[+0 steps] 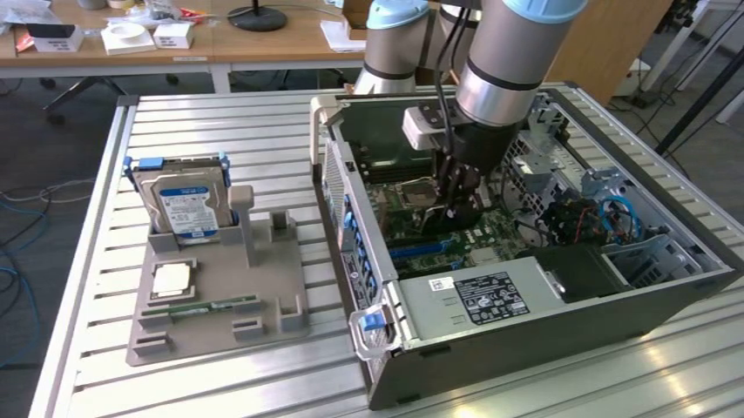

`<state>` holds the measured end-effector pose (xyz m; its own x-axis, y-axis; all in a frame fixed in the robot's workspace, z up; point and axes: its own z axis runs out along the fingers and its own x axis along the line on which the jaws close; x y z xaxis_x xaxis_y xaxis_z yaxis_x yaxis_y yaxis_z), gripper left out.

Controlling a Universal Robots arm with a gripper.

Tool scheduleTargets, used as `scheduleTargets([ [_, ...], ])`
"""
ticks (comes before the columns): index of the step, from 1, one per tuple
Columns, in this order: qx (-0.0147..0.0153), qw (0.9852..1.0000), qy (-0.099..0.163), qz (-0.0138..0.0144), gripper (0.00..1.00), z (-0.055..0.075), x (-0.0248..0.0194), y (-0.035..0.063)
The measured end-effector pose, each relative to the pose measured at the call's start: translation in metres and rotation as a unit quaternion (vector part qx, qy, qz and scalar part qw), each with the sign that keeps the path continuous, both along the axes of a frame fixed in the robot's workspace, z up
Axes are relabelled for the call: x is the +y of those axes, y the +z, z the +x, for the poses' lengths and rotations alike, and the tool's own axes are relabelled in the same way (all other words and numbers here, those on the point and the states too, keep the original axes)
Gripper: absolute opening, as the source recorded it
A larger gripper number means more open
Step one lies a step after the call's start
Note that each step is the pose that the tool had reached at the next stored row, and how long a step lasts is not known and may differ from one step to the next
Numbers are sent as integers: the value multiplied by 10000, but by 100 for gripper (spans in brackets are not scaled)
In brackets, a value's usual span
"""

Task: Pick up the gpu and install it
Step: 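Insert the gpu into the slot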

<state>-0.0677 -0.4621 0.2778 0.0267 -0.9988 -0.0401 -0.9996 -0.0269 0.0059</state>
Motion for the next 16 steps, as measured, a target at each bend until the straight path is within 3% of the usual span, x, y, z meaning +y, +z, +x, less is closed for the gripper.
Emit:
scheduleTargets([
  [16,0,10000,0,0,26,-26,0,-57],
])
